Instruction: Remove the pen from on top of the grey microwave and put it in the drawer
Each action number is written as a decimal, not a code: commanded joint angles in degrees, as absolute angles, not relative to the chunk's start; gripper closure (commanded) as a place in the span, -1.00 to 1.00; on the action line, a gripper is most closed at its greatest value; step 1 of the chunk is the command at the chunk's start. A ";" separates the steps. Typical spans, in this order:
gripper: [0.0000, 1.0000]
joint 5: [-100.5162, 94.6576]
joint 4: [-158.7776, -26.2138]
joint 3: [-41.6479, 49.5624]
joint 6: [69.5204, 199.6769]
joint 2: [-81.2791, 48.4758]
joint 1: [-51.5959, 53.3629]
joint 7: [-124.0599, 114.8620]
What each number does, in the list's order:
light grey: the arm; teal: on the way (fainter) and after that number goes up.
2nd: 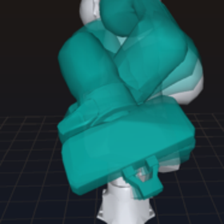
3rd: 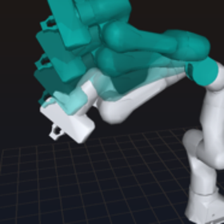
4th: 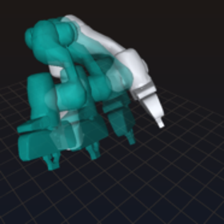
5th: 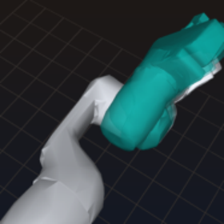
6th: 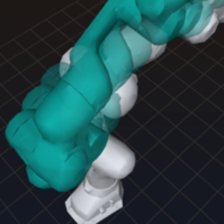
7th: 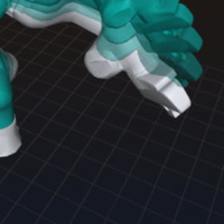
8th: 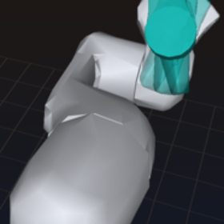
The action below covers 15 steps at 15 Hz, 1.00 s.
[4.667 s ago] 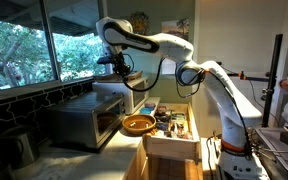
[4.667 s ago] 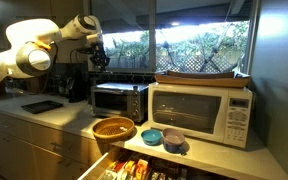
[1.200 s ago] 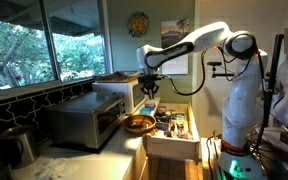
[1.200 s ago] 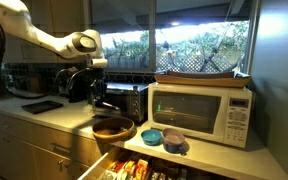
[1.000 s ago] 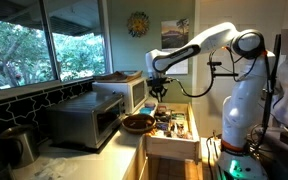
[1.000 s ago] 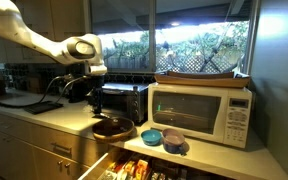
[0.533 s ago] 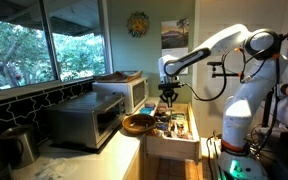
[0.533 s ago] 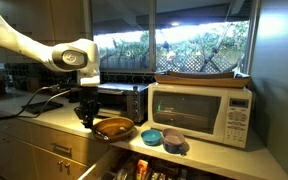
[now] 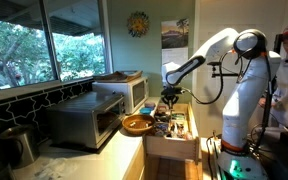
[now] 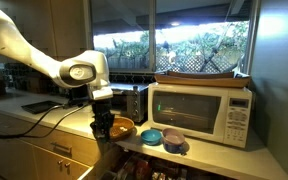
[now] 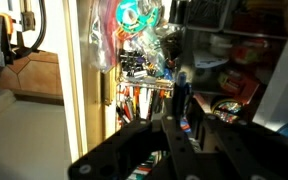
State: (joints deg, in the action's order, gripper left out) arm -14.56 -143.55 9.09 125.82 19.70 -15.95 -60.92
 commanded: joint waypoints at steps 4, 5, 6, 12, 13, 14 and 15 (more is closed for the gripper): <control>0.91 -19.96 -143.63 14.74 130.14 9.83 -22.34 -46.51; 0.91 -21.30 -143.40 15.36 130.36 8.18 -23.19 -45.96; 0.91 -22.61 -142.97 15.96 131.07 6.24 -23.84 -46.11; 0.65 -23.93 -141.74 18.84 132.31 2.06 -23.61 -48.42; 0.65 -23.91 -141.00 19.15 132.32 0.97 -23.50 -48.54; 0.91 -23.89 -140.50 19.27 132.33 0.30 -23.40 -48.67; 0.91 -26.66 -140.60 19.50 136.46 -0.52 -23.44 -53.97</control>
State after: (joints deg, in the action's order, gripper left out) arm -23.92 -140.37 18.18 132.47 0.05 -24.44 -48.75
